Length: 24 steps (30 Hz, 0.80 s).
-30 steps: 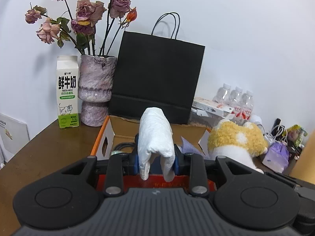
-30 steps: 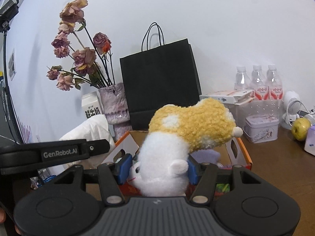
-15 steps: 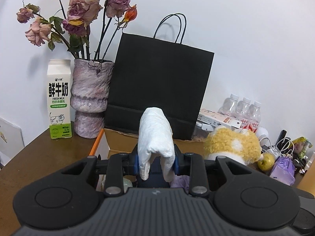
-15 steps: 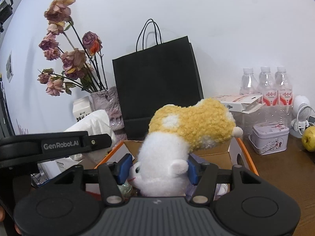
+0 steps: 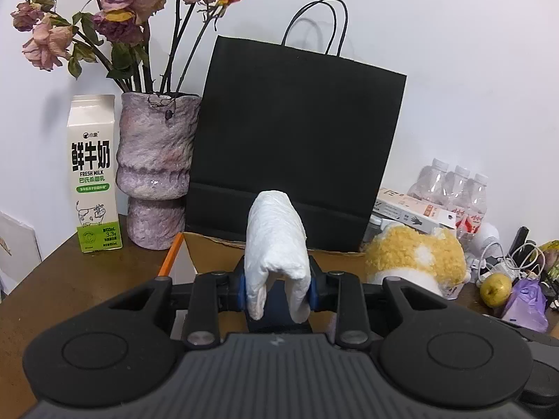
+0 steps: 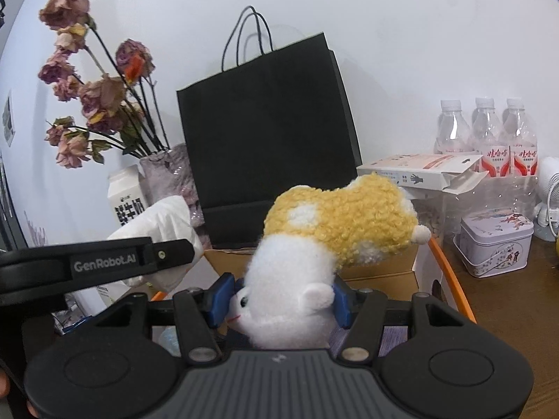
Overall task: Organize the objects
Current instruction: 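Carry the white cloth and plush sheep with both tools over the red box, then open the left tool dropping the cloth while the right tool releases the sheep into the box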
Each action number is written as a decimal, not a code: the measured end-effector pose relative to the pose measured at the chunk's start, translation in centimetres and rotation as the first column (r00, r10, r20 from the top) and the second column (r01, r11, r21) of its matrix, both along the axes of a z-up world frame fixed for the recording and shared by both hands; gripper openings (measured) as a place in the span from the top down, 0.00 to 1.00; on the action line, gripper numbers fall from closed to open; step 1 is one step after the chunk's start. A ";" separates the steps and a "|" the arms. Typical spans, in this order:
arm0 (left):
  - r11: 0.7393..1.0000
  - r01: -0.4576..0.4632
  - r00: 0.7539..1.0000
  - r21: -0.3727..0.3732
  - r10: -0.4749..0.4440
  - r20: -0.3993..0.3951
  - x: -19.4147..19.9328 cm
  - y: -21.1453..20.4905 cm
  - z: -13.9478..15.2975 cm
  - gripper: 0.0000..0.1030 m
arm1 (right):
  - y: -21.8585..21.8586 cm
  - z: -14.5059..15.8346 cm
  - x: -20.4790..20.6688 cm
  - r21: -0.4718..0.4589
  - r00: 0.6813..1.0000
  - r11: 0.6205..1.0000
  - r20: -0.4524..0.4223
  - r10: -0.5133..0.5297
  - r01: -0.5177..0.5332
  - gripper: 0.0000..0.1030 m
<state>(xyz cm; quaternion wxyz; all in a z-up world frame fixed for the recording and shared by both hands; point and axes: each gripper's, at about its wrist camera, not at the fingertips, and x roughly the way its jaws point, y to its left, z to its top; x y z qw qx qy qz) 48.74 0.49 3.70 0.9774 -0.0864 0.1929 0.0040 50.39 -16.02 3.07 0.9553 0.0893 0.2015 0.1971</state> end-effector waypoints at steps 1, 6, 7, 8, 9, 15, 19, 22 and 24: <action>1.000 0.000 1.000 0.002 0.000 -0.001 0.2 0.1 0.0 0.70 | 0.0 -0.1 0.4 -0.001 1.000 1.000 -0.006 0.000 0.000 0.46; 1.000 0.001 1.000 0.010 -0.001 -0.012 1.7 0.2 -0.4 0.70 | 0.0 -0.6 2.0 -0.006 1.000 1.000 -0.026 -0.004 0.004 0.46; 1.000 0.002 1.000 0.013 -0.002 -0.016 1.9 0.2 -0.5 0.70 | 0.1 -0.7 2.3 -0.007 1.000 1.000 -0.030 -0.005 0.005 0.46; 1.000 0.004 1.000 0.015 -0.004 -0.019 2.1 0.2 -0.6 0.70 | 0.1 -0.8 2.5 -0.008 0.999 1.000 -0.033 -0.005 0.005 0.46; 1.000 0.007 1.000 0.017 -0.006 -0.021 2.4 0.2 -0.8 0.70 | 0.2 -0.9 2.8 -0.010 0.999 1.000 -0.037 -0.005 0.005 0.46; 1.000 0.007 0.999 0.025 -0.007 -0.034 3.2 0.3 -1.5 0.53 | 0.3 -1.5 3.8 -0.026 0.998 0.999 -0.061 -0.022 0.021 0.40; 0.999 -0.024 0.999 0.028 0.025 -0.025 3.2 0.7 -1.6 0.19 | 0.0 -1.5 3.7 -0.053 0.997 0.997 -0.046 -0.059 0.057 0.13; 0.998 -0.048 0.999 0.044 0.048 -0.009 3.2 0.9 -1.5 0.00 | 0.1 -1.5 3.6 -0.086 0.995 0.992 -0.032 -0.093 0.090 0.08; 0.996 -0.057 0.998 0.063 0.057 0.001 3.1 1.0 -1.4 0.00 | 0.1 -1.5 3.6 -0.104 0.994 0.989 -0.018 -0.111 0.109 0.05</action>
